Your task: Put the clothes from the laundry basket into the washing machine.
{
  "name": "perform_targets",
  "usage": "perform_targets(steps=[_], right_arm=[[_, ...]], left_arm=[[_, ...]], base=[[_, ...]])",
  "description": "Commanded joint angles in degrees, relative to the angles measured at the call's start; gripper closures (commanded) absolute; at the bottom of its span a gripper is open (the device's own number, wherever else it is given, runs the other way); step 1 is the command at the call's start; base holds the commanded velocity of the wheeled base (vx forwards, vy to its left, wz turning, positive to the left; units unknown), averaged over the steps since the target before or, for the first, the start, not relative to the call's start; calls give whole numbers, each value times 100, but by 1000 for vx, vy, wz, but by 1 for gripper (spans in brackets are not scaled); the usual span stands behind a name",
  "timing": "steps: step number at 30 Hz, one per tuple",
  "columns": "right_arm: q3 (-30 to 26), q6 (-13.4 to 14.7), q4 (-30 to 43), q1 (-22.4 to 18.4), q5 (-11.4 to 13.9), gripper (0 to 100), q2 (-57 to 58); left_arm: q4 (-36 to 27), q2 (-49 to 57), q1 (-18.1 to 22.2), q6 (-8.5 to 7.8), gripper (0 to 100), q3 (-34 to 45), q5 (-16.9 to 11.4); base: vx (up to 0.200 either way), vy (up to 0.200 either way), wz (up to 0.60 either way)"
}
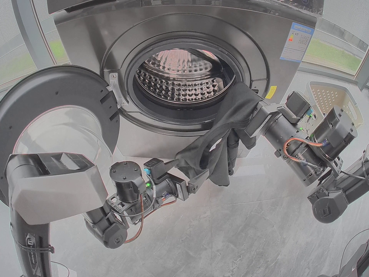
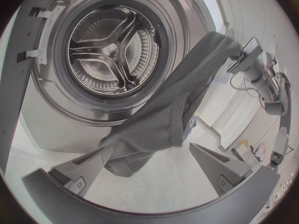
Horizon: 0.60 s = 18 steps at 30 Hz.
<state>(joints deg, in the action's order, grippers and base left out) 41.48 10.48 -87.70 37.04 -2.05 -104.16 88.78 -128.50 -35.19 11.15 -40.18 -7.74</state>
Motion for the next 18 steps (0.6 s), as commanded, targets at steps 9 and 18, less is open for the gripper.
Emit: perform_targets(steps=[9,18], right_arm=[[35,41,-2,102,-6,100,-17],[167,41,-19,67,-24,100,-140]], left_arm=[[-1,-641,57,-404,0,-394,36],[7,-448,-190,-412,0,-69,-8]], base=[[0,0,0],[0,0,0]])
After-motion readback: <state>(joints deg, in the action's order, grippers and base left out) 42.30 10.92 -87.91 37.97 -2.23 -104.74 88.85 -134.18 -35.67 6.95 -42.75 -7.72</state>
